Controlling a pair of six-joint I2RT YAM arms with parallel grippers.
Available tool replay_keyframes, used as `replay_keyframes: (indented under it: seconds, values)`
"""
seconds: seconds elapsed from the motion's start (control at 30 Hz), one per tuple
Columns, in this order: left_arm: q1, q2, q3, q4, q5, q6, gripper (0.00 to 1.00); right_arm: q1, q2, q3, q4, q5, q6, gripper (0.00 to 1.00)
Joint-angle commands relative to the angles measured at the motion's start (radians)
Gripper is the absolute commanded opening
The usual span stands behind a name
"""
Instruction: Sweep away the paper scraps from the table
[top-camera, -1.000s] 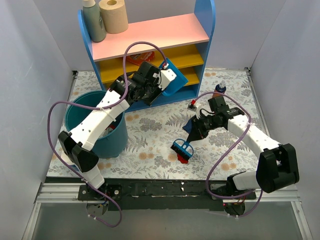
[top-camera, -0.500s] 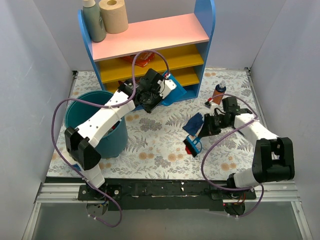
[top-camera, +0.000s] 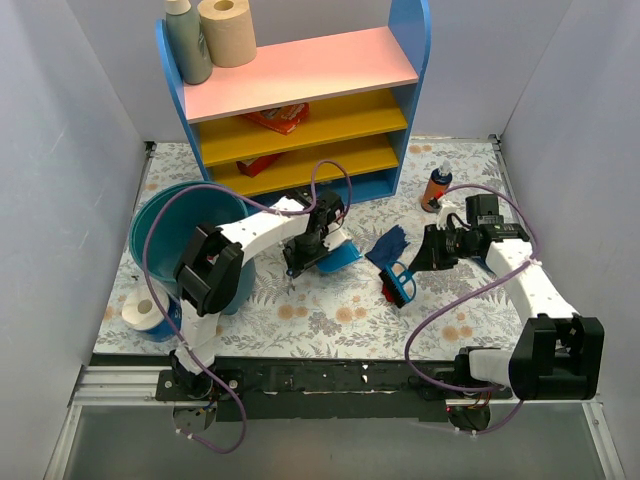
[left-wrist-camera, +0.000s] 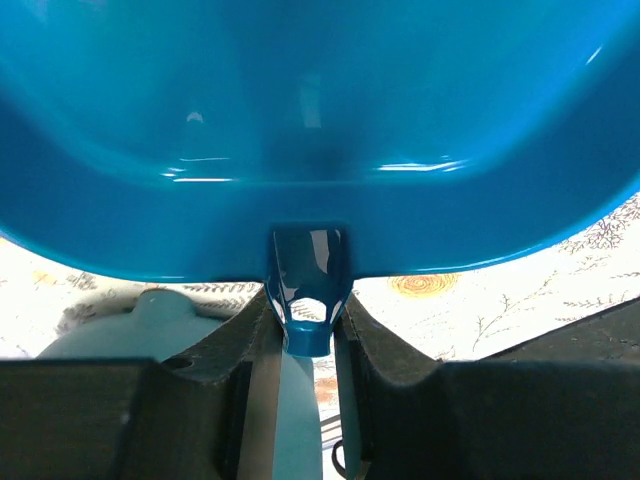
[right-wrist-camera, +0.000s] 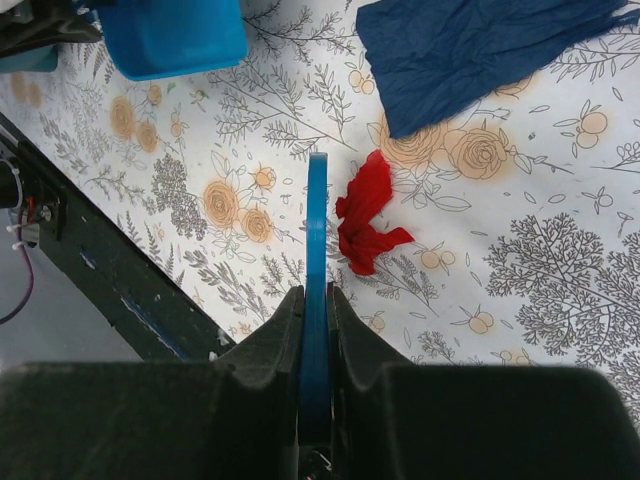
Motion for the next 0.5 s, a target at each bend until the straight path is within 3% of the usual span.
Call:
replay_keyframes:
  seconds: [0.0,0.23,0.47]
  values:
    - [-0.005,-0.011,-0.008,0.031,0.07,0.006,0.0,0.002,-0.063,0.033,-0.054,0.004,-0.042,0.01]
    - [-0.005,-0.066,-0.229,0.22,0.132,-0.001,0.08,-0.003,-0.066,0.06,-0.034,0.021,-0.019,0.01]
    - [-0.005,-0.155,-0.355,0.394,0.131,0.014,0.29,-0.004,-0.046,0.096,-0.037,0.026,-0.021,0.01]
